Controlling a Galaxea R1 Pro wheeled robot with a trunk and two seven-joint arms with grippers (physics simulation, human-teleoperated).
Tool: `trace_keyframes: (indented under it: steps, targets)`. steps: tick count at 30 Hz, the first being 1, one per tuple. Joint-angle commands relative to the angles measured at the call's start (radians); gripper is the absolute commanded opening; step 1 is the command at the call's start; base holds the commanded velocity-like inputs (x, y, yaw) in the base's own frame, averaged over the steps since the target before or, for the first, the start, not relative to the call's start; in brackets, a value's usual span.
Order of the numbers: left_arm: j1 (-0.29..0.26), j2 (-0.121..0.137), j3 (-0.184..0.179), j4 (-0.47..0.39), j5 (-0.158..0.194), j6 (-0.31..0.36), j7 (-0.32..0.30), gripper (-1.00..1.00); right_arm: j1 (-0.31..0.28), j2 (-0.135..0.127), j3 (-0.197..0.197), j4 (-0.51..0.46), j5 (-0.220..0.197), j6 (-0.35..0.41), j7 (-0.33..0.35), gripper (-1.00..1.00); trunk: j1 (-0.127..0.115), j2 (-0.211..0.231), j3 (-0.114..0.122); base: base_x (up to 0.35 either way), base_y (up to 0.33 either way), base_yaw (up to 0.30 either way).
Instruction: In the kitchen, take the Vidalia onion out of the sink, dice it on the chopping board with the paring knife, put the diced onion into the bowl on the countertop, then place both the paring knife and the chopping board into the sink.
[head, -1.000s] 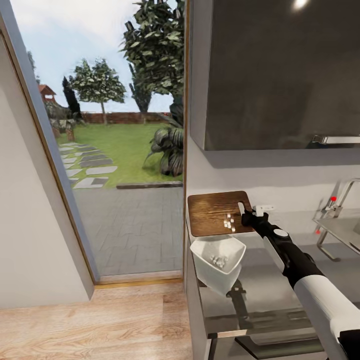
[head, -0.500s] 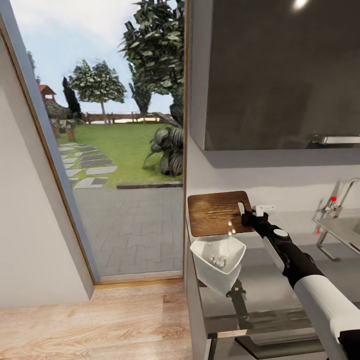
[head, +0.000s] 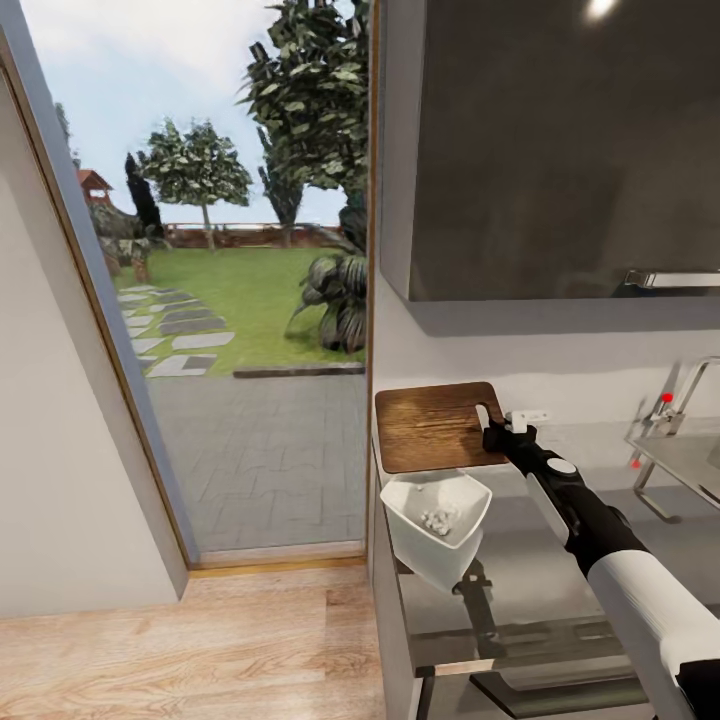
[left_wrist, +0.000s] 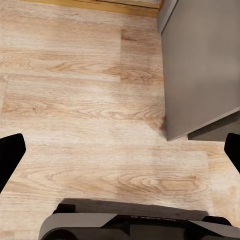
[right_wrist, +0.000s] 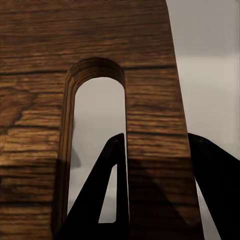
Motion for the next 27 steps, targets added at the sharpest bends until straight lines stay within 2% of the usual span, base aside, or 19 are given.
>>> trace_keyframes:
  steps: [1,11,13,16,18,27]
  targets:
    - [0.0,0.001,-0.003,-0.001,0.008,-0.003,0.006,1.0,0.0,-0.001,0.003,-0.001,-0.01,0.005,0.0,-1.0,0.001,-0.002,-0.002,0.0,0.0,0.0]
    - [0.0,0.001,-0.003,-0.001,0.008,-0.003,0.006,1.0,-0.001,0.004,0.002,-0.015,-0.011,0.016,0.001,-1.0,0.001,-0.002,-0.002,-0.017,0.0,0.0]
    - [0.0,0.001,-0.003,-0.001,0.008,-0.003,0.006,1.0,-0.001,0.004,0.001,-0.036,-0.012,0.059,0.004,-1.0,0.001,-0.002,-0.002,-0.141,0.0,0.0]
    - [0.0,0.001,-0.003,-0.001,0.008,-0.003,0.006,1.0,0.0,0.005,0.001,-0.112,-0.013,0.205,0.007,-1.0,0.001,-0.002,-0.002,-0.245,-0.055,0.0]
    - [0.0,0.001,-0.003,-0.001,0.008,-0.003,0.006,1.0,0.0,0.004,0.001,-0.157,-0.015,0.263,0.007,-1.0,0.001,-0.002,-0.002,-0.295,-0.091,0.0]
    - [0.0,0.001,-0.003,-0.001,0.007,-0.003,0.006,1.0,-0.001,0.004,0.001,-0.184,-0.017,0.312,0.008,-1.0,0.001,-0.002,-0.002,-0.308,-0.121,0.0]
